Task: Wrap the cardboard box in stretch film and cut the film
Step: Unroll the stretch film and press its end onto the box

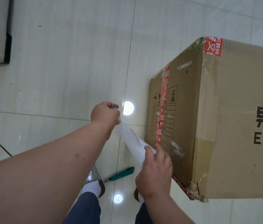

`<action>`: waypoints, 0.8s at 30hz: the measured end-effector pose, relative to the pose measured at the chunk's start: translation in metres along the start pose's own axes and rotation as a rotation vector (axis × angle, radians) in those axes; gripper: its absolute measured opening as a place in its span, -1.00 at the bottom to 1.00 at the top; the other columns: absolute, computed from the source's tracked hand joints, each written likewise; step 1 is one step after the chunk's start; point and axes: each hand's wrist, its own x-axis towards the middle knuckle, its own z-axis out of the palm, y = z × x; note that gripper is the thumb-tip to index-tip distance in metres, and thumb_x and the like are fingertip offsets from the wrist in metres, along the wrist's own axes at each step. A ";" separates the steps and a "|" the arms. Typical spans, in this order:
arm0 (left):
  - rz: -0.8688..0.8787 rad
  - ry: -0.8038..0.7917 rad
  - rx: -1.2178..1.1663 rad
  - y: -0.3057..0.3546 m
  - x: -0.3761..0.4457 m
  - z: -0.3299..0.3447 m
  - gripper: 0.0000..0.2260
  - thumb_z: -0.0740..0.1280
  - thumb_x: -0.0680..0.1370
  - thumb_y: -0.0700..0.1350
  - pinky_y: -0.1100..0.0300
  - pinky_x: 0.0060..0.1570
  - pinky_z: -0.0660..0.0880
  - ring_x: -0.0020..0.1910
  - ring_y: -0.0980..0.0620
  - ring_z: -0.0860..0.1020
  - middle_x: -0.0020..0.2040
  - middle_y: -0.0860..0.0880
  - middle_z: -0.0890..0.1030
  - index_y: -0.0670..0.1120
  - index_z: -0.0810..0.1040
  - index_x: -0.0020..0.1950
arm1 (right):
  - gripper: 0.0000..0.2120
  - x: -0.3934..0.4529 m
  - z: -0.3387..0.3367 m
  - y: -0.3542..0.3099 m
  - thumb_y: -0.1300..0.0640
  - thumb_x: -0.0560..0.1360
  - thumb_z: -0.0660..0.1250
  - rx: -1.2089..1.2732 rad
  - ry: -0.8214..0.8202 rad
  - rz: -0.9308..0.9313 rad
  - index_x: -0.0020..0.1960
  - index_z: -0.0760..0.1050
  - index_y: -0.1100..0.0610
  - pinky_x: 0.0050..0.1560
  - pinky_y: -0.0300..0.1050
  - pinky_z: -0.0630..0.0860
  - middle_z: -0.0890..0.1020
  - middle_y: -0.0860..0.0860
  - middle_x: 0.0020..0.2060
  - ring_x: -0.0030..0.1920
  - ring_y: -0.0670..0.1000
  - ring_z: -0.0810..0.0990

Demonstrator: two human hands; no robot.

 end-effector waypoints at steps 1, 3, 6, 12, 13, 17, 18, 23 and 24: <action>0.001 -0.019 0.029 -0.001 0.001 -0.002 -0.75 0.24 0.48 -0.39 -0.01 0.06 0.60 -0.22 0.06 0.55 -0.07 -0.03 0.56 -0.10 0.60 -0.01 | -0.34 0.008 -0.004 0.005 0.23 0.44 0.28 -0.053 -0.081 -0.080 0.45 0.14 -0.11 0.50 0.08 0.05 0.12 0.03 0.53 0.51 0.17 0.05; 0.008 -0.049 0.170 -0.002 0.005 -0.007 -0.67 0.25 0.47 -0.40 0.10 0.06 0.58 -0.15 0.02 0.54 0.05 -0.08 0.56 -0.10 0.60 0.13 | -0.32 0.022 -0.012 0.012 0.21 0.46 0.32 -0.161 -0.198 -0.194 0.46 0.10 -0.10 0.48 0.11 0.12 0.10 0.06 0.54 0.52 0.20 0.06; 0.064 -0.074 0.494 -0.005 0.009 -0.014 -0.56 0.25 0.46 -0.37 0.18 -0.04 0.52 0.03 -0.09 0.55 0.18 -0.08 0.52 -0.07 0.54 0.29 | -0.21 0.039 -0.024 0.016 0.21 0.41 0.40 -0.300 -0.349 -0.290 0.47 0.03 -0.06 0.29 0.11 0.42 0.21 0.15 0.47 0.38 0.23 0.31; 0.161 -0.079 1.042 -0.022 0.025 -0.027 -0.77 0.26 0.51 -0.23 0.16 -0.07 0.51 0.02 -0.11 0.57 0.12 -0.14 0.57 -0.14 0.63 0.11 | -0.06 0.046 -0.035 0.015 0.37 0.45 0.30 -0.349 -0.317 -0.291 0.56 -0.24 0.01 -0.16 -0.04 0.58 0.51 0.16 0.10 -0.10 0.09 0.54; 0.165 -0.068 1.055 -0.025 0.028 -0.030 -0.79 0.27 0.53 -0.19 0.16 -0.10 0.49 0.00 -0.13 0.57 0.09 -0.14 0.58 -0.15 0.63 0.10 | -0.06 0.045 -0.034 0.016 0.36 0.45 0.30 -0.343 -0.311 -0.282 0.57 -0.26 0.03 -0.18 -0.06 0.57 0.53 0.14 0.06 -0.12 0.07 0.55; 0.168 -0.012 0.905 -0.023 0.035 -0.035 -0.80 0.23 0.59 -0.08 0.15 -0.16 0.38 -0.09 -0.12 0.52 -0.06 -0.11 0.57 -0.17 0.57 0.05 | -0.01 0.042 -0.030 0.015 0.31 0.47 0.28 -0.277 -0.392 -0.188 0.54 -0.42 0.04 -0.33 -0.12 0.49 0.47 0.06 -0.23 -0.31 0.00 0.50; 0.175 -0.006 0.857 -0.021 0.034 -0.033 -0.81 0.22 0.60 -0.08 0.15 -0.16 0.37 -0.10 -0.11 0.50 -0.08 -0.10 0.55 -0.16 0.55 0.03 | 0.01 0.044 -0.029 0.014 0.31 0.46 0.31 -0.250 -0.427 -0.159 0.54 -0.42 0.02 -0.29 -0.10 0.54 0.48 0.07 -0.22 -0.28 0.01 0.53; 0.263 -0.004 0.737 -0.009 0.032 -0.019 -0.82 0.15 0.63 -0.06 0.15 -0.15 0.32 -0.11 -0.10 0.47 -0.09 -0.09 0.52 -0.12 0.49 0.06 | 0.03 0.050 -0.019 0.014 0.29 0.46 0.34 -0.146 -0.485 -0.003 0.54 -0.41 -0.02 -0.07 -0.05 0.62 0.53 0.08 -0.17 -0.20 0.02 0.59; 0.272 0.015 0.721 -0.006 0.034 -0.020 -0.81 0.14 0.64 -0.06 0.15 -0.14 0.31 -0.11 -0.11 0.45 -0.09 -0.10 0.50 -0.13 0.47 0.07 | 0.03 0.047 -0.016 0.015 0.28 0.47 0.32 -0.119 -0.478 0.037 0.53 -0.45 -0.01 -0.07 -0.08 0.61 0.52 0.07 -0.21 -0.23 0.00 0.56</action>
